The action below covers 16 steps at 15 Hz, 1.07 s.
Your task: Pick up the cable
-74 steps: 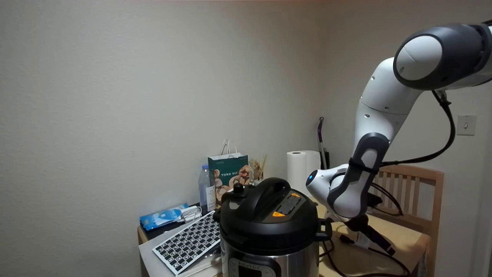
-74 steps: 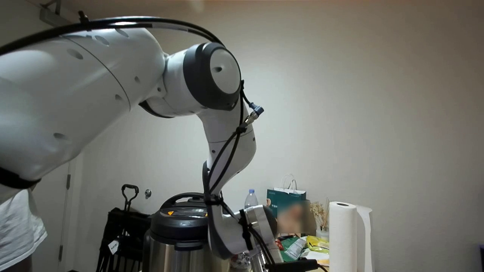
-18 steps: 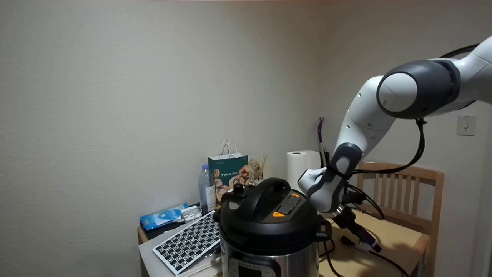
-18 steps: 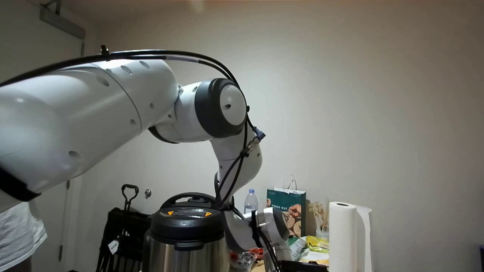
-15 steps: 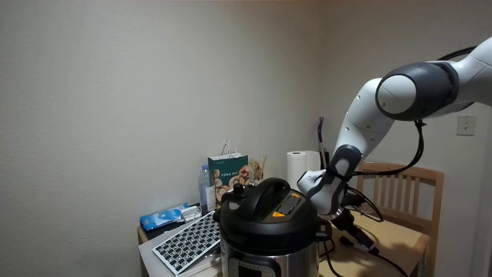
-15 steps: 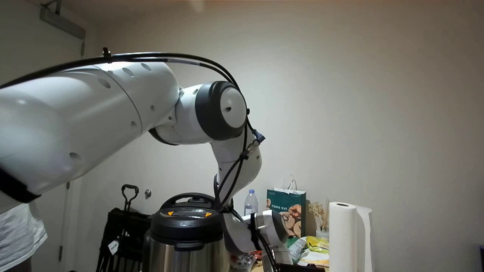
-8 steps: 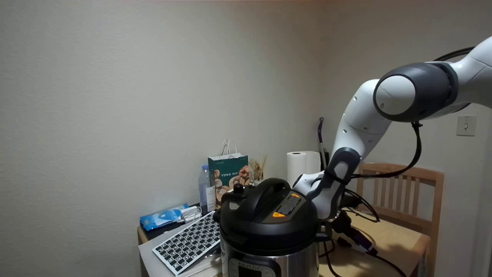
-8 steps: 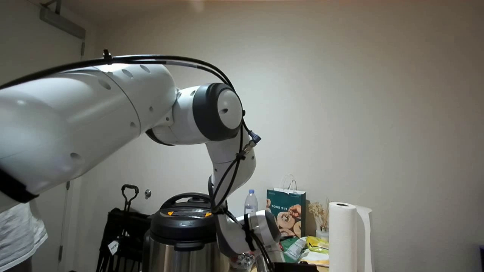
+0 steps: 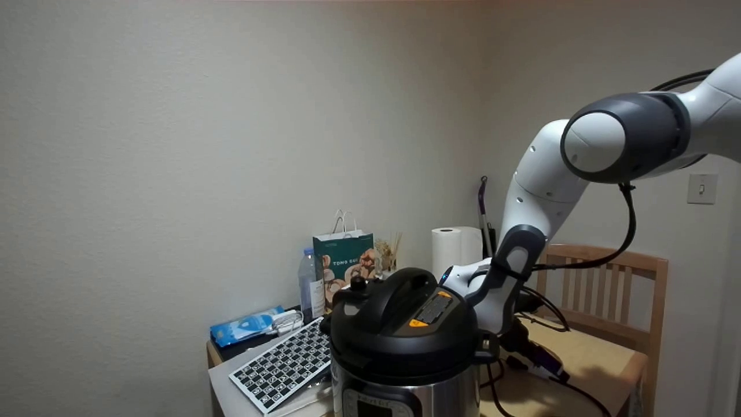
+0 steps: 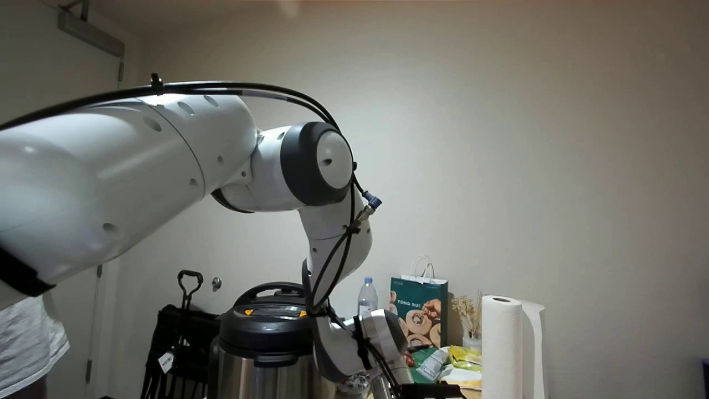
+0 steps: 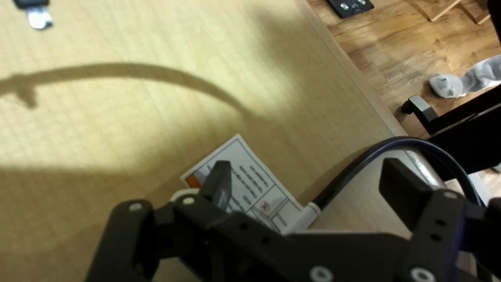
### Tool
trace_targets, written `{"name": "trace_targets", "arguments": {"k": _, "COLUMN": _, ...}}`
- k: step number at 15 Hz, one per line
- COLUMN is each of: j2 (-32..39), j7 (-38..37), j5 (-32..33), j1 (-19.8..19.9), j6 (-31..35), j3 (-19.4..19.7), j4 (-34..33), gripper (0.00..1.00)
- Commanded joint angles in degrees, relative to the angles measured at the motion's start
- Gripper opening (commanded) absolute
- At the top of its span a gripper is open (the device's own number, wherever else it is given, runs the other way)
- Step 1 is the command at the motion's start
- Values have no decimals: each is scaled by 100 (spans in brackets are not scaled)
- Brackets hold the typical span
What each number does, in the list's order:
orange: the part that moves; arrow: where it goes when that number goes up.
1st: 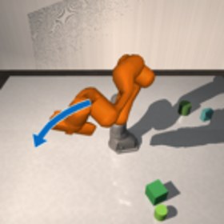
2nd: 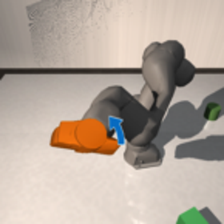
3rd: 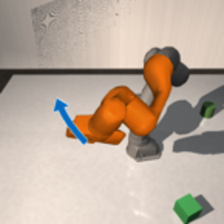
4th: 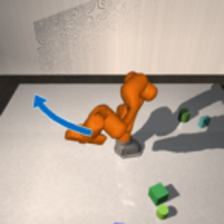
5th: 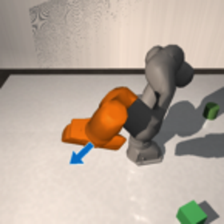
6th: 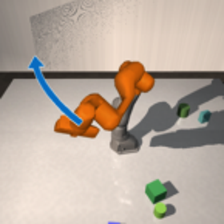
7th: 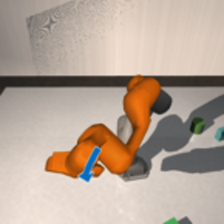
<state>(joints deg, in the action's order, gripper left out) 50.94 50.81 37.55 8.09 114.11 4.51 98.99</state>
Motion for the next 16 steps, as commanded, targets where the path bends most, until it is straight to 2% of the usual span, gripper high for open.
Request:
{"name": "trace_targets", "arguments": {"k": 1, "j2": -69, "j7": -312, "j5": 354, "j1": -265, "j6": 244, "j3": 12, "j4": 319, "gripper": 100}}
{"name": "trace_targets", "arguments": {"k": 2, "j2": -61, "j7": -500, "j5": 473, "j1": -333, "j6": 251, "j3": 84, "j4": 295, "gripper": 100}}
{"name": "trace_targets", "arguments": {"k": 3, "j2": 17, "j7": -82, "j5": 185, "j1": -9, "j6": 51, "j3": -12, "j4": -14, "gripper": 100}}
{"name": "trace_targets", "arguments": {"k": 5, "j2": 13, "j7": -167, "j5": 269, "j1": -40, "j6": 93, "j3": 13, "j4": -14, "gripper": 100}}
{"name": "trace_targets", "arguments": {"k": 10, "j2": -1189, "j7": 126, "j5": -491, "j1": 559, "j6": 641, "j3": -152, "j4": 713, "gripper": 100}}
{"name": "trace_targets", "arguments": {"k": 14, "j2": -2145, "j7": 637, "j5": -1485, "j1": 961, "j6": 632, "j3": -191, "j4": 1167, "gripper": 100}}
{"name": "trace_targets", "arguments": {"k": 16, "j2": -2224, "j7": 605, "j5": -1863, "j1": 1002, "j6": 527, "j3": -55, "j4": 1169, "gripper": 100}}
